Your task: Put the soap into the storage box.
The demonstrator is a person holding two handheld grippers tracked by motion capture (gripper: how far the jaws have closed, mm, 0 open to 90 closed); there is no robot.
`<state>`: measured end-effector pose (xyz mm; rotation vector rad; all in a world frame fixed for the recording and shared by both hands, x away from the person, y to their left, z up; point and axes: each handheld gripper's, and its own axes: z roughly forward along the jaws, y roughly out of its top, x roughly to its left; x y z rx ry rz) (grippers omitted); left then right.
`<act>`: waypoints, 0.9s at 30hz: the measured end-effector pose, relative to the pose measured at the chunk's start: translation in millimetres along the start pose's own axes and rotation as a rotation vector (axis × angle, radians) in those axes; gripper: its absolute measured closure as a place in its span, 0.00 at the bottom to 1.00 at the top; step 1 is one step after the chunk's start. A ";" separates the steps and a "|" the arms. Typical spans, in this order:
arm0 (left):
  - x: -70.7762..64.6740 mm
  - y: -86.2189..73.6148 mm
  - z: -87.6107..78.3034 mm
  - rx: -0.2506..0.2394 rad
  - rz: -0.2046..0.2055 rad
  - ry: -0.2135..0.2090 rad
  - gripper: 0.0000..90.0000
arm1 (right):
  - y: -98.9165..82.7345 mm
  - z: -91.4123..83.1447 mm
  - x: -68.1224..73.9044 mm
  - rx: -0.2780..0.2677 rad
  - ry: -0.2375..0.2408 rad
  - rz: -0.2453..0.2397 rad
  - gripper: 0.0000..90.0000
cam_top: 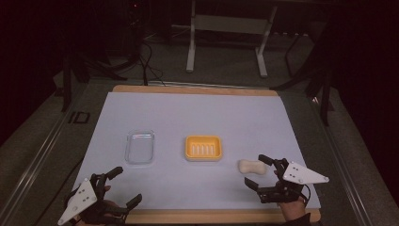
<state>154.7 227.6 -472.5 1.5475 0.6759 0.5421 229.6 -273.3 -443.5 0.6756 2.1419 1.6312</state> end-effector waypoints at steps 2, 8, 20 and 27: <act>-0.3 -0.1 0.2 0.001 0.003 0.000 0.00 | -0.4 0.7 -0.6 0.007 0.001 0.000 0.12; -1.1 -0.2 1.0 0.004 0.012 -0.005 0.00 | -0.5 3.3 -3.9 0.042 0.010 0.008 0.12; -2.9 -0.7 0.3 0.011 0.024 -0.006 0.00 | 4.2 13.0 -10.0 0.126 0.123 -0.016 0.12; -1.2 -2.2 1.4 0.031 0.022 0.002 0.00 | 11.0 14.5 -26.0 0.219 0.184 -0.018 0.12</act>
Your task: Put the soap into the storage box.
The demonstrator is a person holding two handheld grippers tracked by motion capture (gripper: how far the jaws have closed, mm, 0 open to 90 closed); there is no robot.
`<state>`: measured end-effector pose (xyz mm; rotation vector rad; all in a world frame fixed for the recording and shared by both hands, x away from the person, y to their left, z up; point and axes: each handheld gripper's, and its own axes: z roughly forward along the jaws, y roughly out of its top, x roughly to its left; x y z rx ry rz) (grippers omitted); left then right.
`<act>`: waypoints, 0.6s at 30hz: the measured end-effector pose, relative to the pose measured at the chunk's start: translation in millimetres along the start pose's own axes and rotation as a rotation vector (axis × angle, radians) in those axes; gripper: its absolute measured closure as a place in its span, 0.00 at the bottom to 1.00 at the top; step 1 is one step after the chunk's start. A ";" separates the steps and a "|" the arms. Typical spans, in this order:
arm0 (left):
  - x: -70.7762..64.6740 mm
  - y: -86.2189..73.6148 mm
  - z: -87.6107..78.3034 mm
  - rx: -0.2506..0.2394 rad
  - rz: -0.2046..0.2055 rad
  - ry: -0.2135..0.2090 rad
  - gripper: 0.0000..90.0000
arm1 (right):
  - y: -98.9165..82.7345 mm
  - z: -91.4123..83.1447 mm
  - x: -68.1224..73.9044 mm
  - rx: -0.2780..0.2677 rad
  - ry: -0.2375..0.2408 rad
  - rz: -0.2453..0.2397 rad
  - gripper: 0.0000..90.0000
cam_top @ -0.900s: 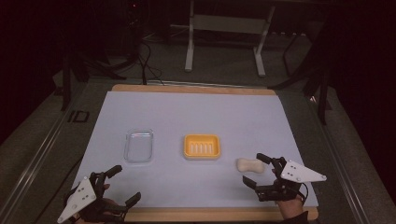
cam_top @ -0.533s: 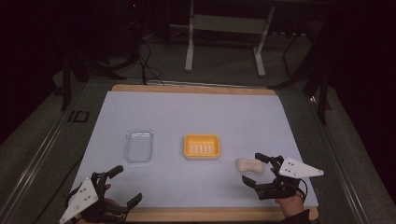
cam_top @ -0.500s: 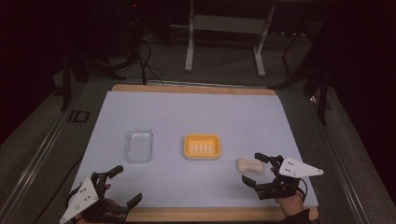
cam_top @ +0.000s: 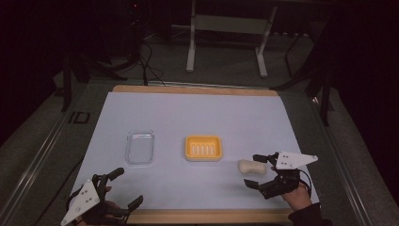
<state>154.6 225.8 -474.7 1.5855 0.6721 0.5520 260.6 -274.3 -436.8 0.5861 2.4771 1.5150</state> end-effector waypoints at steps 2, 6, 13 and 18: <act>0.0 -0.3 0.7 0.004 0.000 0.000 0.00 | 2.5 -0.8 -4.1 0.033 0.008 -0.006 0.12; 0.3 -0.9 1.3 0.012 0.003 0.001 0.00 | 7.8 3.4 -7.0 0.143 0.071 -0.038 0.12; -0.3 -1.5 1.6 0.023 0.012 -0.001 0.00 | 18.4 13.0 -3.1 0.278 0.095 -0.111 0.12; -0.5 -1.9 2.3 0.021 0.006 -0.005 0.00 | 24.6 16.7 -1.6 0.345 0.100 -0.140 0.12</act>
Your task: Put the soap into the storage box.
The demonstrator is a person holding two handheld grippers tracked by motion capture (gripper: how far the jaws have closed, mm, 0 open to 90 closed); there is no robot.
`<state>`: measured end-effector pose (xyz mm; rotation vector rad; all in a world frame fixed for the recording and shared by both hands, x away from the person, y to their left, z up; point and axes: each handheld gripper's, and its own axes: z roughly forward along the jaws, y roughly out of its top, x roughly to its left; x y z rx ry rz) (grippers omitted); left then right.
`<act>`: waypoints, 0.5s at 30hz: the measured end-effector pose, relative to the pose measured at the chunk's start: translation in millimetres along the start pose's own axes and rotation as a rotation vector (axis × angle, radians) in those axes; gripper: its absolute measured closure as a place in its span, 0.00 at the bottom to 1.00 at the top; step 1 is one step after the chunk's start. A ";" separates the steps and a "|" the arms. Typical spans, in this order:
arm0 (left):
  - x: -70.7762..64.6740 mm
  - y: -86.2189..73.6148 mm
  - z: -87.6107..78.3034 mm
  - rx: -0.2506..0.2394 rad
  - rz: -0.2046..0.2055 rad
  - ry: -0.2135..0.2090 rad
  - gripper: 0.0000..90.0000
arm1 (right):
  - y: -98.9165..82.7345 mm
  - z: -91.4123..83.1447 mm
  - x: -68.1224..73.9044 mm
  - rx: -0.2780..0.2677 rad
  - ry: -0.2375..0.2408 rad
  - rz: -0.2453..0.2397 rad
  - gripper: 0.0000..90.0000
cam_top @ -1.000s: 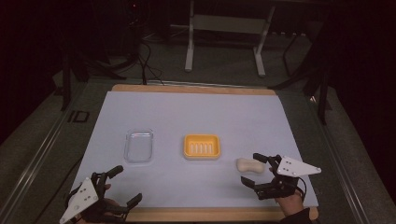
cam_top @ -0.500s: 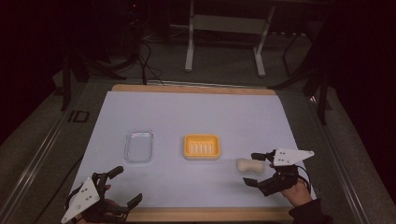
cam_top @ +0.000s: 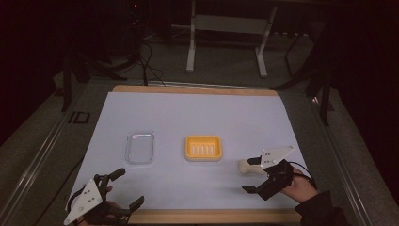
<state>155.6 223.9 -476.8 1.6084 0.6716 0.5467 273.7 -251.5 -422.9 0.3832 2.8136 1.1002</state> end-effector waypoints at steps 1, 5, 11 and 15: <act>0.1 0.0 0.0 0.000 0.000 0.000 0.00 | 1.3 0.6 0.1 0.017 0.002 -0.007 0.12; 0.1 0.1 -0.4 0.004 0.003 -0.003 0.00 | 6.5 1.9 0.3 0.050 0.005 -0.017 0.12; -0.2 0.0 -0.3 0.003 0.001 -0.008 0.00 | 10.3 7.1 -0.7 0.123 0.019 -0.025 0.12; -0.2 -0.1 -0.1 0.002 0.001 -0.010 0.00 | 11.8 11.0 -2.1 0.190 0.026 -0.023 0.12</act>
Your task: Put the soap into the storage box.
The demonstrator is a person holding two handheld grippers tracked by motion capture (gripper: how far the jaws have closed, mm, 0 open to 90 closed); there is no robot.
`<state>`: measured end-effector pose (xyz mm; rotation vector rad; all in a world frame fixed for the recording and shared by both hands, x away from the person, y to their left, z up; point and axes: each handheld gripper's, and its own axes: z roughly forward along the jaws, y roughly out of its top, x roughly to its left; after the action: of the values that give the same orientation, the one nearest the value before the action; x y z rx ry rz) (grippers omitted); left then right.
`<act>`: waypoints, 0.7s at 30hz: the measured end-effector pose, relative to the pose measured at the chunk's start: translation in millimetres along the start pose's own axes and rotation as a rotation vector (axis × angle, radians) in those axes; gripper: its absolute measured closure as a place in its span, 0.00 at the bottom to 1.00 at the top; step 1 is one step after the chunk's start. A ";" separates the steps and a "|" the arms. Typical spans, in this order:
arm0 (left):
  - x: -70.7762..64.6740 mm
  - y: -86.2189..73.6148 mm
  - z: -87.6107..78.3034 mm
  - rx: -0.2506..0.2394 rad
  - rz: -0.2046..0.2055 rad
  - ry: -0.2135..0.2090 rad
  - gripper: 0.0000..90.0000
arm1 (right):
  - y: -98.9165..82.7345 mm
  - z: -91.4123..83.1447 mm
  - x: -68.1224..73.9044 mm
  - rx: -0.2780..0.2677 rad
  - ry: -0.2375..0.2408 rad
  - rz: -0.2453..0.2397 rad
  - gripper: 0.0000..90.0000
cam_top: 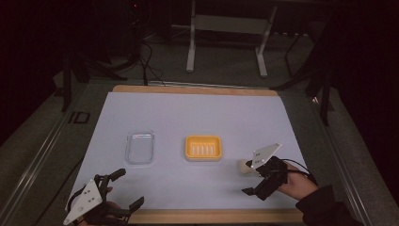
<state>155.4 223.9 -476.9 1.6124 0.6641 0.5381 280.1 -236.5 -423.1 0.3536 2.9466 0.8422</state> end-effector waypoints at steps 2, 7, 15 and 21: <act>-0.1 -0.1 0.3 0.002 0.001 -0.002 0.00 | 0.8 0.9 -1.0 0.019 0.001 0.003 0.12; -0.3 -0.3 0.7 0.010 0.005 -0.004 0.00 | 0.7 5.3 -2.4 0.097 0.033 0.004 0.12; -0.2 -0.5 1.0 0.013 0.004 -0.008 0.00 | -2.7 8.5 -5.2 0.179 0.062 -0.012 0.12; -0.2 -0.7 1.1 0.018 0.006 -0.009 0.00 | -1.1 9.5 -8.7 0.210 0.081 0.001 0.12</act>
<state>155.9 223.0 -477.7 1.6334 0.6596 0.5307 289.3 -234.6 -431.8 0.3390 3.1185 0.5596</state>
